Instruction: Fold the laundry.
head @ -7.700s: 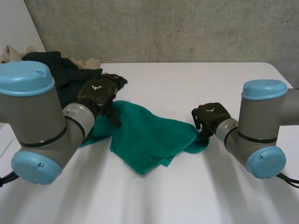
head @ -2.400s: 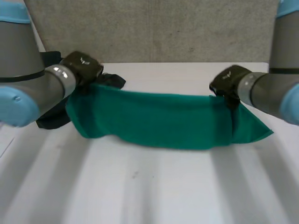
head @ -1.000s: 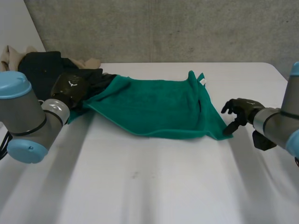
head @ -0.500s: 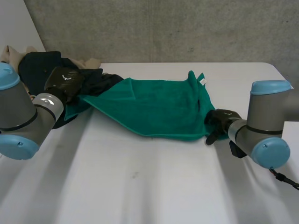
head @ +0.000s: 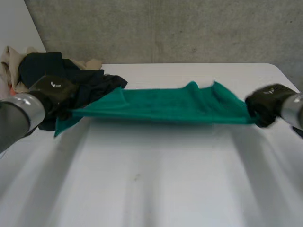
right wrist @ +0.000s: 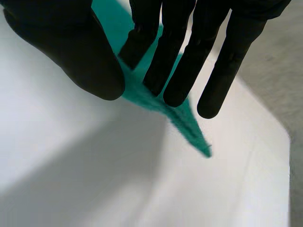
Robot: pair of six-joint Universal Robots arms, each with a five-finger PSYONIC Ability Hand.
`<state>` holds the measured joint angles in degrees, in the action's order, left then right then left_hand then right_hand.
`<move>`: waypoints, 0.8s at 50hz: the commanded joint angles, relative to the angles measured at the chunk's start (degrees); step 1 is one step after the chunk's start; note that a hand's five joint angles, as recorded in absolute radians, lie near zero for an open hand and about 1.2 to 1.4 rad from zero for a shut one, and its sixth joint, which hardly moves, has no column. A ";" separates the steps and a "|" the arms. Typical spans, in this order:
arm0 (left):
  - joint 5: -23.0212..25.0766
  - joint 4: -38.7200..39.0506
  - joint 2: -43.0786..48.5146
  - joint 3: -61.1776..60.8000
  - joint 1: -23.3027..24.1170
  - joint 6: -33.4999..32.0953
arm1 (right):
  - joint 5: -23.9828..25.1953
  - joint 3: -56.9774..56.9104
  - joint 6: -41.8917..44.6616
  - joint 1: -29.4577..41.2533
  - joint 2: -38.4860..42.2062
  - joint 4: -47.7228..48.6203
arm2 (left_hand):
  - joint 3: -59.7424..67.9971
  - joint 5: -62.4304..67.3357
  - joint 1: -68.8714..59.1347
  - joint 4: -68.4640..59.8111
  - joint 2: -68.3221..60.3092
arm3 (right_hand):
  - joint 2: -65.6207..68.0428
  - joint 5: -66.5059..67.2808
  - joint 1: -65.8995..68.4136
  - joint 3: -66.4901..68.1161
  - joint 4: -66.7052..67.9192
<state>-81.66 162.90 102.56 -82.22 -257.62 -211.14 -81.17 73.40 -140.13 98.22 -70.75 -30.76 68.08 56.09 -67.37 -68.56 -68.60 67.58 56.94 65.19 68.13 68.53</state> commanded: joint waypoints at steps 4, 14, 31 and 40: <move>0.19 -27.90 -2.20 -1.63 1.77 -10.69 | -4.96 4.82 25.08 -2.77 -3.08 -20.93 | 11.92 13.91 -12.63 -11.44 -11.40 | 12.42 13.06 14.81 11.87 11.47; -8.42 -19.82 15.29 17.33 7.13 -14.65 | -7.95 -7.90 19.02 2.32 6.84 -8.36 | 11.92 13.91 -12.63 -11.44 -11.40 | 12.42 13.06 14.81 11.87 11.47; -10.80 17.09 15.04 51.82 6.43 0.11 | -12.79 -24.37 0.29 3.47 0.88 40.68 | 11.92 13.91 -12.63 -11.44 -11.40 | 12.42 13.06 14.81 11.87 11.47; -10.09 17.45 14.68 41.20 5.47 0.64 | -9.63 -16.63 0.65 4.35 0.34 39.82 | 11.92 13.91 -12.63 -11.44 -11.40 | 12.42 13.06 14.81 11.87 11.47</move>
<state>-92.06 180.75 117.19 -33.49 -251.63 -210.41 -92.36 52.18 -139.97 102.32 -70.80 11.22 68.15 56.09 -67.37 -68.74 -68.64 67.59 58.87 65.19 68.14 68.69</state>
